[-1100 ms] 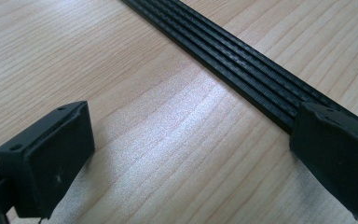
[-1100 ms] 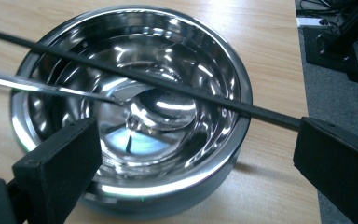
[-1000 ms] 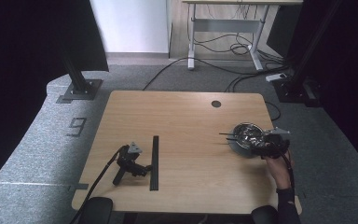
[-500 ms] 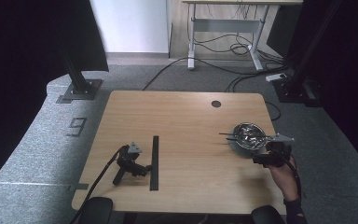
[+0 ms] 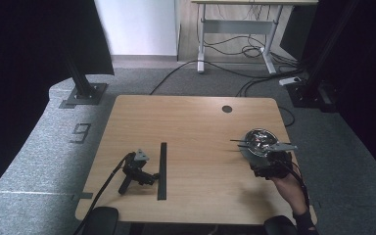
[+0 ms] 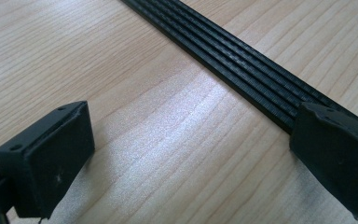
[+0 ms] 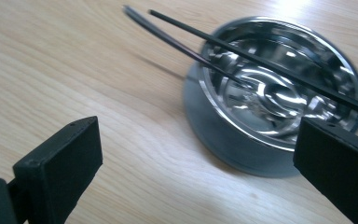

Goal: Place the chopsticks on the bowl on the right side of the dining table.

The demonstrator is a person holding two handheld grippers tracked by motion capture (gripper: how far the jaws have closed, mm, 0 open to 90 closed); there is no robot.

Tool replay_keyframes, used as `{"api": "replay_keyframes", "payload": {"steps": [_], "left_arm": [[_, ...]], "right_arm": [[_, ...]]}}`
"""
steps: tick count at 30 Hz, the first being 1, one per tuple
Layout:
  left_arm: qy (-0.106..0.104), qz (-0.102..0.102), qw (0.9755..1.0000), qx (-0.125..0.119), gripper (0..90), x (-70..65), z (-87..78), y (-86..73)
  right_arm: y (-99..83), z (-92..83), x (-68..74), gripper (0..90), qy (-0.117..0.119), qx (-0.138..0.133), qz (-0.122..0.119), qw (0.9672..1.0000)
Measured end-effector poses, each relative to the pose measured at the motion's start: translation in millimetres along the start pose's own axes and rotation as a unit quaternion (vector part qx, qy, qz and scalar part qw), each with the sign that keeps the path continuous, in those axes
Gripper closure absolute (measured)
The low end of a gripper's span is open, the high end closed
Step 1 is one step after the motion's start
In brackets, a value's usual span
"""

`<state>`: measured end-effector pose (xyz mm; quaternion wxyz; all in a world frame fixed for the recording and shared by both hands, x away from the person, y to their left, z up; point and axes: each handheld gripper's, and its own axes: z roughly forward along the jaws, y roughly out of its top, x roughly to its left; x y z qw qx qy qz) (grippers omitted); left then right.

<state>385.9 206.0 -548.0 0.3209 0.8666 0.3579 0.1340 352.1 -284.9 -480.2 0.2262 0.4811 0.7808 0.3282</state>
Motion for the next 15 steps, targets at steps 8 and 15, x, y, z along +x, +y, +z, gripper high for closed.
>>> {"api": "replay_keyframes", "payload": {"steps": [8,15], "left_arm": [[0.0,0.001,1.0,0.0,0.0,0.1,-0.1,0.0],[0.0,0.0,1.0,0.0,0.0,-0.1,0.1,0.0]], "right_arm": [[8.4,10.0,16.5,0.8,0.022,0.007,-0.019,0.9996],[16.3,19.3,31.0,1.0,0.04,0.013,-0.03,0.9986]]}}
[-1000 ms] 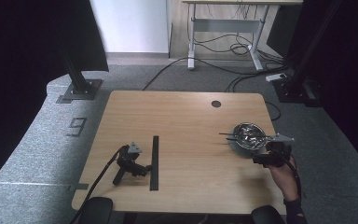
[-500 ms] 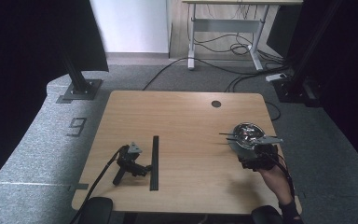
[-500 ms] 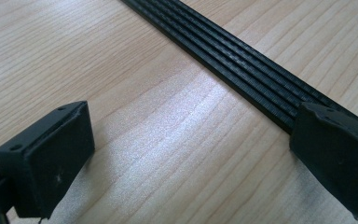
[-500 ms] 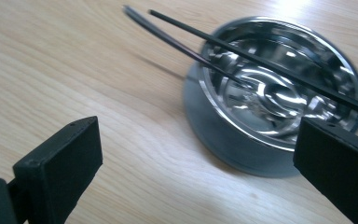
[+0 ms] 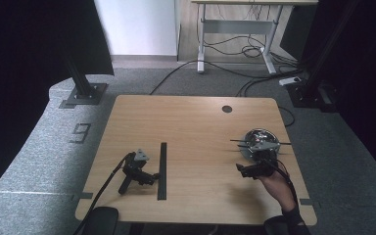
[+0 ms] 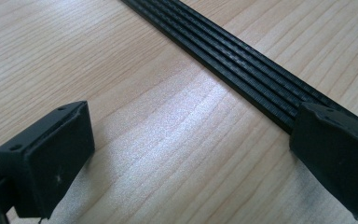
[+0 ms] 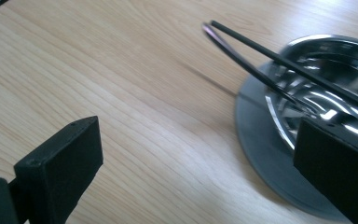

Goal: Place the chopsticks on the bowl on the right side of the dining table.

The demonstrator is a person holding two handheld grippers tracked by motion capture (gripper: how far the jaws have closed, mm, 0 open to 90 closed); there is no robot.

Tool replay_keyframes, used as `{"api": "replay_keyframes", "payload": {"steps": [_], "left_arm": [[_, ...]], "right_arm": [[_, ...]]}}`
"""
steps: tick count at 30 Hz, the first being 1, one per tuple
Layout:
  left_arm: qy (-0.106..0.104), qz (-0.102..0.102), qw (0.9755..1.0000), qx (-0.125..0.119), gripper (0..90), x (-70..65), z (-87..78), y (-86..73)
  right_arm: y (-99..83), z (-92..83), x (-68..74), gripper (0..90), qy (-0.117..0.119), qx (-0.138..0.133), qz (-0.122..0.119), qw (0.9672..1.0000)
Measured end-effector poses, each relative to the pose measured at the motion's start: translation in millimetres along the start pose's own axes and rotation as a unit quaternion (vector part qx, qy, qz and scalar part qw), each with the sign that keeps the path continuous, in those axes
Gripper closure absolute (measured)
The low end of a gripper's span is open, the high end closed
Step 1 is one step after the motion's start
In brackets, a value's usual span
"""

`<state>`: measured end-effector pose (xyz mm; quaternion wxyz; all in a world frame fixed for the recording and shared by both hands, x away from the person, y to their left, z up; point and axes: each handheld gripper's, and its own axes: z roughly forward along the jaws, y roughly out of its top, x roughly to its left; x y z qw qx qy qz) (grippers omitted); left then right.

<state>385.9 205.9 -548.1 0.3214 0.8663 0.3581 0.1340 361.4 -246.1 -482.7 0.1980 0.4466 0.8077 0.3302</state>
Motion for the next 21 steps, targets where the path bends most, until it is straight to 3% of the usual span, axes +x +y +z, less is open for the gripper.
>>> {"api": "replay_keyframes", "payload": {"steps": [9,21], "left_arm": [[0.0,0.0,1.0,0.0,0.0,0.0,0.0,0.0],[0.0,0.0,1.0,0.0,0.0,0.0,0.0,0.0]], "right_arm": [[11.5,25.5,20.8,1.0,0.026,0.021,-0.032,0.9989],[24.8,50.2,39.6,1.0,0.047,0.032,-0.051,0.9971]]}}
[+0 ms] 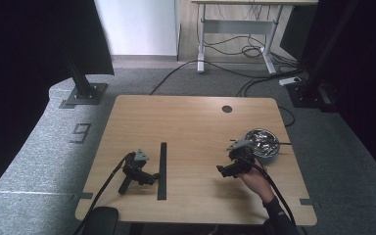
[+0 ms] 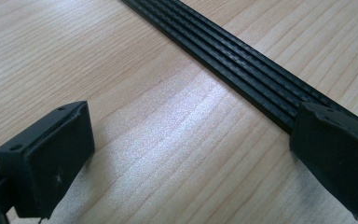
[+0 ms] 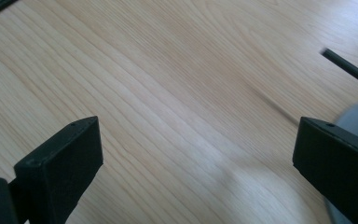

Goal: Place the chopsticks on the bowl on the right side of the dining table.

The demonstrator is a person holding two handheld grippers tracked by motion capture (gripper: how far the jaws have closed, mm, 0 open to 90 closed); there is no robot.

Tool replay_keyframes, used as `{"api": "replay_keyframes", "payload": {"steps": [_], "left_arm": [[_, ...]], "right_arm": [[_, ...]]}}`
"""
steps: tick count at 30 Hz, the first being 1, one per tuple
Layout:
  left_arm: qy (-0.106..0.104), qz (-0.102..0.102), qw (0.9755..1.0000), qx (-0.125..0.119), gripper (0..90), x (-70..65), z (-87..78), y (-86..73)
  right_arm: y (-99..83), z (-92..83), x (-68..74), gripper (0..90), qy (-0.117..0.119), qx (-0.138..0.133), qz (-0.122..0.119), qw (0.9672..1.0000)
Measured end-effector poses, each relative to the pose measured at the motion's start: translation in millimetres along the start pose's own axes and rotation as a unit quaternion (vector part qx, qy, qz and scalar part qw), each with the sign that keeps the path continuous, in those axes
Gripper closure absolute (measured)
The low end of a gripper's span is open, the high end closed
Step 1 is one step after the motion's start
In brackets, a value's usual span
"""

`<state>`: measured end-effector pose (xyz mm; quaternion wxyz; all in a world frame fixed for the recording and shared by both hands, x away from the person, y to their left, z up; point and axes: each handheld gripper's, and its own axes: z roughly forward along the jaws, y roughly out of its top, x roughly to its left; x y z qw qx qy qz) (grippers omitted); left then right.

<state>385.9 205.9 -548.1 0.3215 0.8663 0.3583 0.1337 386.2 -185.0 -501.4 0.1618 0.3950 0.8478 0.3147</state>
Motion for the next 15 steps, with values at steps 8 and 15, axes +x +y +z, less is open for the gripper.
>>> {"api": "replay_keyframes", "payload": {"steps": [8,15], "left_arm": [[0.0,0.001,1.0,0.001,0.0,0.1,-0.1,0.0],[0.0,0.001,1.0,0.0,0.0,0.1,-0.1,0.0]], "right_arm": [[11.7,21.1,13.2,1.0,0.017,0.011,-0.013,0.9997],[24.3,40.1,27.3,0.9,0.032,0.018,-0.034,0.9987]]}}
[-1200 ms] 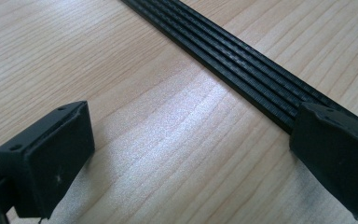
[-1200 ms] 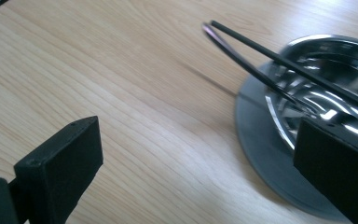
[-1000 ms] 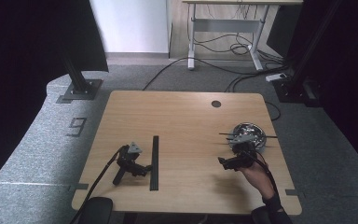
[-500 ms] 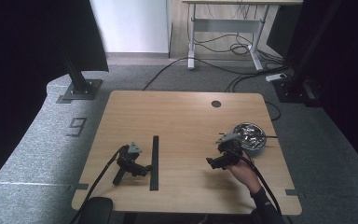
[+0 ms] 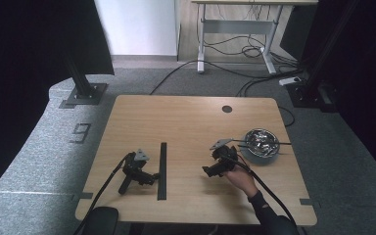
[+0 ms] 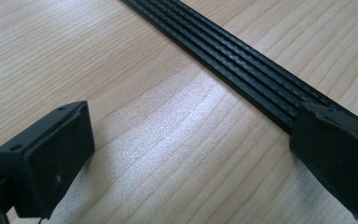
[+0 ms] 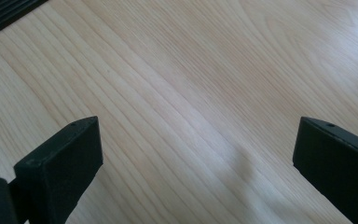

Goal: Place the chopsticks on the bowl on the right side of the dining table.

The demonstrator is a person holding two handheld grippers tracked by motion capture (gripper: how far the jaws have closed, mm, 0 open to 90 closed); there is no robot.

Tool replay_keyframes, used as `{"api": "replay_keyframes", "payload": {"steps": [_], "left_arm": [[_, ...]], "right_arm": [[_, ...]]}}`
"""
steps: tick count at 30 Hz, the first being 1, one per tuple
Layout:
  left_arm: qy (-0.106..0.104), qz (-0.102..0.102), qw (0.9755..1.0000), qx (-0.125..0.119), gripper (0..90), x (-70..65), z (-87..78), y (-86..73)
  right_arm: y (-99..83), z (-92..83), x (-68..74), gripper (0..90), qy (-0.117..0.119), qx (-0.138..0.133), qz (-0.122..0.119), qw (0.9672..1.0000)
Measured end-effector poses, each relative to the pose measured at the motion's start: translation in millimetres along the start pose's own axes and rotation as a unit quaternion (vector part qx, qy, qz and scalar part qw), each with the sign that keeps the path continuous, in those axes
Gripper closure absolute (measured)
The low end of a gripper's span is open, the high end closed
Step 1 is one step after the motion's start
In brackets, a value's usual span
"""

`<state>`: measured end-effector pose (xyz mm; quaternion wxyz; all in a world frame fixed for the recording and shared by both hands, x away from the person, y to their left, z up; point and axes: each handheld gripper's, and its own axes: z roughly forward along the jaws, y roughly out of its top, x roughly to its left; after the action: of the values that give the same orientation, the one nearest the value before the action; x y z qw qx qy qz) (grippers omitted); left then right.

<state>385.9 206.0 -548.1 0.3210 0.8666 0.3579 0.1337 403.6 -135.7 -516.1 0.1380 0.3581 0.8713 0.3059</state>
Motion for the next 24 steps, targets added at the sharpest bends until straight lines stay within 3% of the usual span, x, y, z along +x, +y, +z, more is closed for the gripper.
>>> {"api": "replay_keyframes", "payload": {"steps": [24], "left_arm": [[0.0,0.0,1.0,0.001,0.0,0.1,-0.1,0.0]], "right_arm": [[37.0,46.4,36.2,1.0,0.031,0.005,-0.018,0.9993]]}}
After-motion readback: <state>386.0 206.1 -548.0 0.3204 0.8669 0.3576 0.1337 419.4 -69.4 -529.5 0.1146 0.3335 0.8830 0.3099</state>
